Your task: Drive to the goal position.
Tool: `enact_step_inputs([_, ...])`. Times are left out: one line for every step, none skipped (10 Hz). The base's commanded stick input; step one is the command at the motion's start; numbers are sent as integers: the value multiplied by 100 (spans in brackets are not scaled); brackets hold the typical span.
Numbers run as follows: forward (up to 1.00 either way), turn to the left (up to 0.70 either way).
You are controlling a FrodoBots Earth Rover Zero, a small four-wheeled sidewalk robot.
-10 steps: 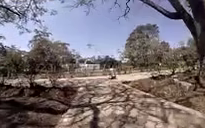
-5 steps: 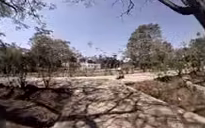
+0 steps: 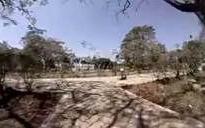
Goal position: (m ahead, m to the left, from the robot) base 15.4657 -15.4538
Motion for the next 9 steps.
enact_step_inputs([85, 0])
enact_step_inputs([85, 0])
enact_step_inputs([85, 0])
enact_step_inputs([85, 0])
enact_step_inputs([85, 0])
enact_step_inputs([85, 0])
enact_step_inputs([85, 0])
enact_step_inputs([85, 0])
enact_step_inputs([85, 0])
